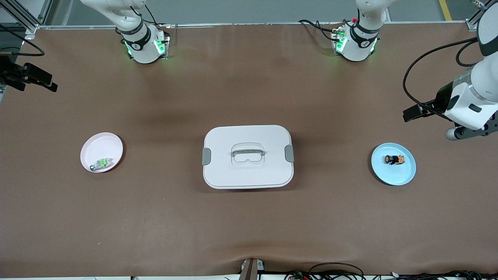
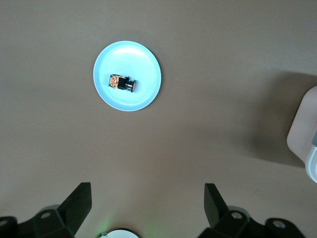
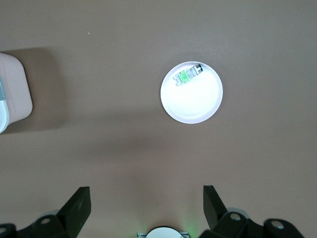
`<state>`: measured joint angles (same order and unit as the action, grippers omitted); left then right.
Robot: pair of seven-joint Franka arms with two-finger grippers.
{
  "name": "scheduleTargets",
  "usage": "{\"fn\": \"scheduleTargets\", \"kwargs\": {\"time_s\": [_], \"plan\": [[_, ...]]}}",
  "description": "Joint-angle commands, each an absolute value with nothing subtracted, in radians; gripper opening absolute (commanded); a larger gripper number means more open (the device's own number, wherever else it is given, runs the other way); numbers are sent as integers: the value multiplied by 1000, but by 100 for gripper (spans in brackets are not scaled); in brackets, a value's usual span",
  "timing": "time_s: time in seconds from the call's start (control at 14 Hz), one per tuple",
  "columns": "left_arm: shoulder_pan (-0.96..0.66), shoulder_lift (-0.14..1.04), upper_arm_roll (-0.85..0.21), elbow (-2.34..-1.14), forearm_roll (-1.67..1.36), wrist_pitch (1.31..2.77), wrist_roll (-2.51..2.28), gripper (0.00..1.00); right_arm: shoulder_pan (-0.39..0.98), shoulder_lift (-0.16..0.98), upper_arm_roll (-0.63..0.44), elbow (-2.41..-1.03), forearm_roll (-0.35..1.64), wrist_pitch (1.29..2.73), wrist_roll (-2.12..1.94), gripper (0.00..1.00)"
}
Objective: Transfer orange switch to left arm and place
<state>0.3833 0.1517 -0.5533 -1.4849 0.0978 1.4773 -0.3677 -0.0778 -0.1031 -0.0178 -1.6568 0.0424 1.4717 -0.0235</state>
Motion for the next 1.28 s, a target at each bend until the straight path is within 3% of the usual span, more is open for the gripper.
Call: {"fn": "scheduleTargets", "kwargs": {"time_s": [0.0, 0.28, 0.71, 1.21], "plan": [[117, 81, -263, -1485, 23, 1454, -334, 100, -86, -92, -8, -1629, 26, 1454, -26, 100], [-49, 20, -83, -1523, 8, 1443, -230, 100, -86, -92, -8, -1629, 26, 1454, -26, 100], [-78, -141, -72, -1689, 6, 1497, -212, 100, -86, -92, -8, -1629, 25, 1456, -26, 100], [-124, -189, 9, -1712, 18, 1494, -94, 100, -86, -92, -8, -1629, 26, 1456, -26, 100]]}}
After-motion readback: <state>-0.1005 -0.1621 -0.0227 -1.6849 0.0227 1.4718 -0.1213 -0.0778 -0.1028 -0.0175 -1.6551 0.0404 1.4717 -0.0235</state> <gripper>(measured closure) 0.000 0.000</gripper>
